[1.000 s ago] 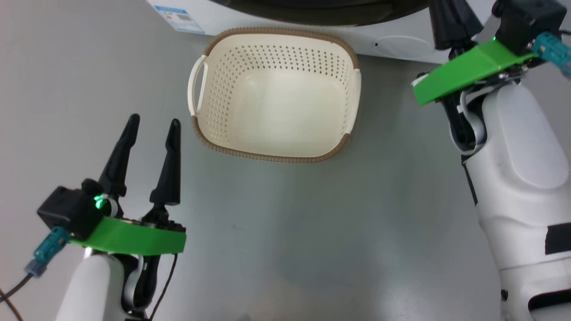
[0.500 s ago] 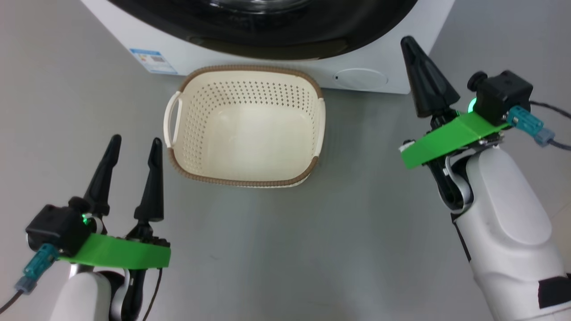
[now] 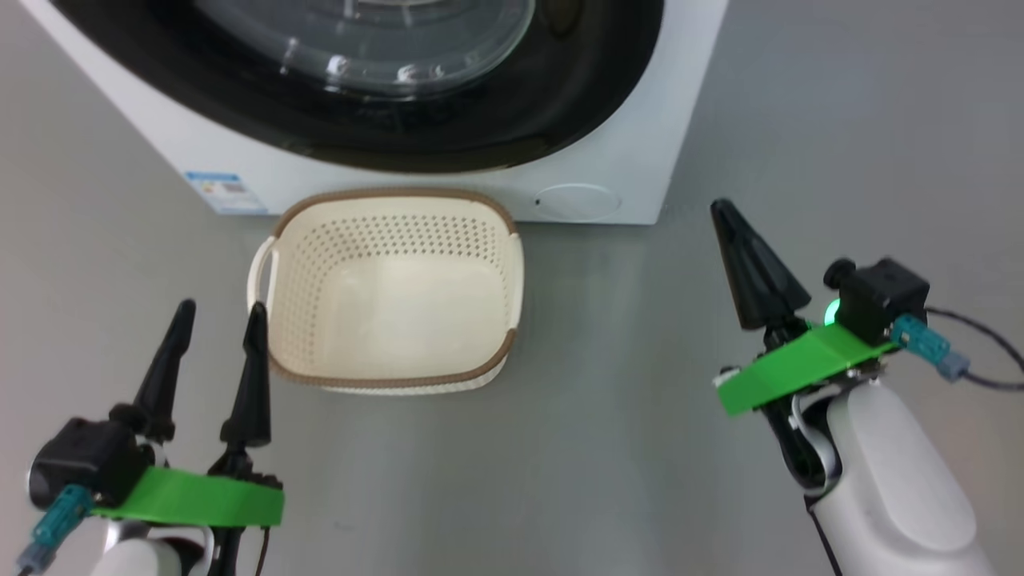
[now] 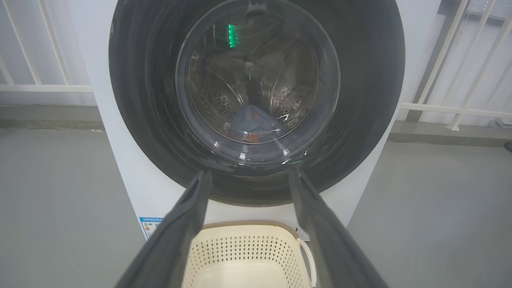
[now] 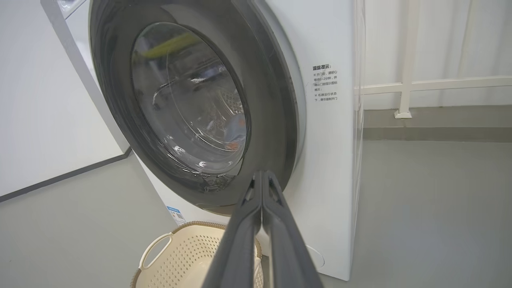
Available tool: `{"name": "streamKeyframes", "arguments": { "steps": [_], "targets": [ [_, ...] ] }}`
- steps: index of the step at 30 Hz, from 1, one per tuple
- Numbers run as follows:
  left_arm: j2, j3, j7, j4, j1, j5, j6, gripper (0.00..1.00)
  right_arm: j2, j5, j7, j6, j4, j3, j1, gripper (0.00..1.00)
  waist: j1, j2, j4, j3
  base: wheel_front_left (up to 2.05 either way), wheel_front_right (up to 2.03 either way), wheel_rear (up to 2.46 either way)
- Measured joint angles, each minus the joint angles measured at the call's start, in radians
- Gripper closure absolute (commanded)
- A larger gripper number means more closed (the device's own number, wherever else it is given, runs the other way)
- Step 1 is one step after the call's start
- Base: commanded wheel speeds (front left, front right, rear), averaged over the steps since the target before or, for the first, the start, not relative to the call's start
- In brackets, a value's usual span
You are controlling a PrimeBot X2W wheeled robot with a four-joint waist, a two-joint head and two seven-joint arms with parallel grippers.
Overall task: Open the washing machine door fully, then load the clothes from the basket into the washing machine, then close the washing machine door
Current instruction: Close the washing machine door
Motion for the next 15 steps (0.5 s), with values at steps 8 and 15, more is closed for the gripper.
{"name": "streamKeyframes", "arguments": {
  "steps": [8, 15],
  "targets": [
    [0.004, 0.033, 0.0, 0.001, 0.046, 0.026, 0.0, 0.0, 0.007, -0.001, 0.0, 0.0, -0.056, -0.027, 0.109, 0.0, 0.0, 0.0, -0.062, -0.051, 0.0, 0.0, 0.0],
    [0.0, 0.074, 0.0, 0.004, 0.097, 0.046, 0.0, 0.0, 0.028, 0.0, 0.0, 0.0, -0.116, -0.067, 0.208, 0.0, 0.0, 0.0, -0.096, -0.101, 0.0, 0.0, 0.0]
  ]
}}
